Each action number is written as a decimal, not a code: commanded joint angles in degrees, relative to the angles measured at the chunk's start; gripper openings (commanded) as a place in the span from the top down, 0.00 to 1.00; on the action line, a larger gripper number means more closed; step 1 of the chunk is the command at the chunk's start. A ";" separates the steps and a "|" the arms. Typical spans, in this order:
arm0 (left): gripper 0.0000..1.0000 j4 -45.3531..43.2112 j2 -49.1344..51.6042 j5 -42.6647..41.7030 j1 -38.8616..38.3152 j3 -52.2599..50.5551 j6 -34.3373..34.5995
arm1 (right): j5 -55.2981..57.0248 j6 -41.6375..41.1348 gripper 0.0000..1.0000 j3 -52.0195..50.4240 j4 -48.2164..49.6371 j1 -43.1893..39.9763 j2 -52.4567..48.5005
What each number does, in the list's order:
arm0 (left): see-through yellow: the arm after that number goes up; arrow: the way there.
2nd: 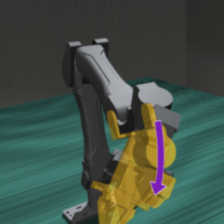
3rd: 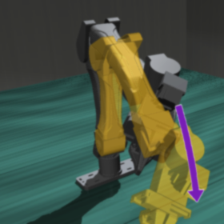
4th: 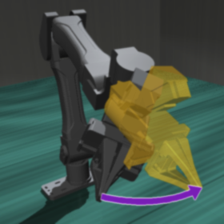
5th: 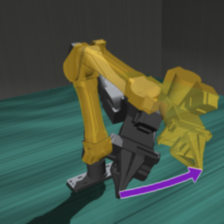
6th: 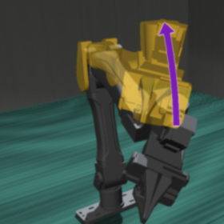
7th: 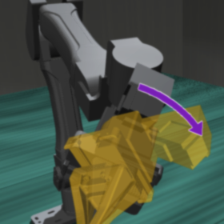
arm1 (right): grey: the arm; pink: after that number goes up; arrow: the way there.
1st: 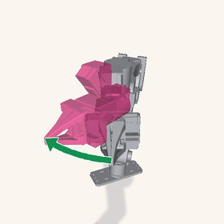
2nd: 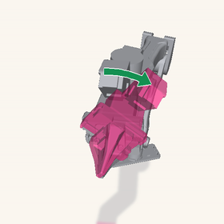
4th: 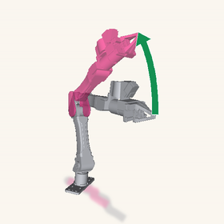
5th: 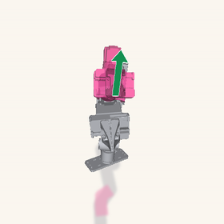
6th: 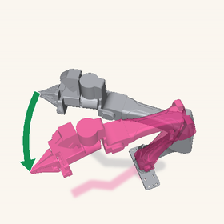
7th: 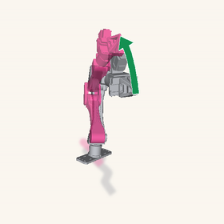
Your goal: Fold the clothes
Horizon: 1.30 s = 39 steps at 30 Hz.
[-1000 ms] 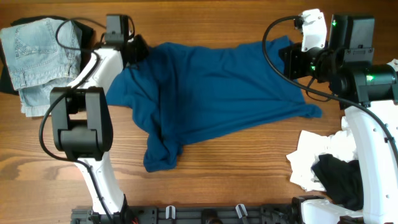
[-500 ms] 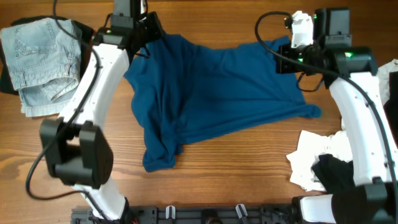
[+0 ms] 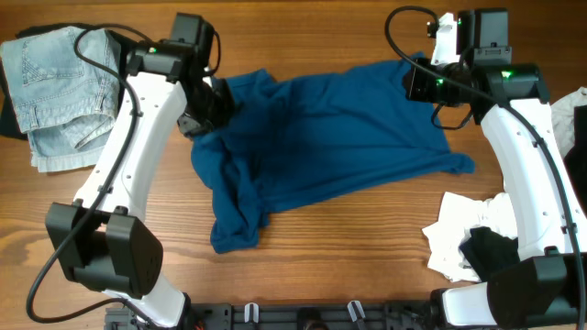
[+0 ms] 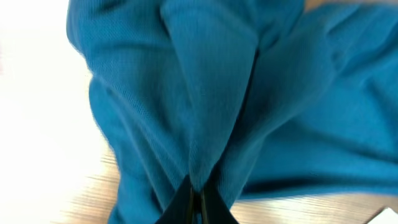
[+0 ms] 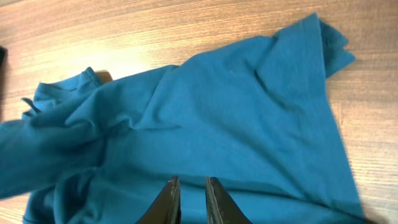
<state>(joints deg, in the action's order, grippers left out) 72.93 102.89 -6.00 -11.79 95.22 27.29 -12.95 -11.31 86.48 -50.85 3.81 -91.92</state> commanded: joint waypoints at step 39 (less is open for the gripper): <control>0.96 -3.50 -1.55 -4.31 -15.47 -14.67 5.40 | -5.51 7.48 0.28 8.61 2.54 -11.67 -31.32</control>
<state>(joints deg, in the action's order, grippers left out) 69.58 102.10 -8.84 -27.38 80.55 32.05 -16.16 -5.80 90.65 -46.04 -8.99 -117.34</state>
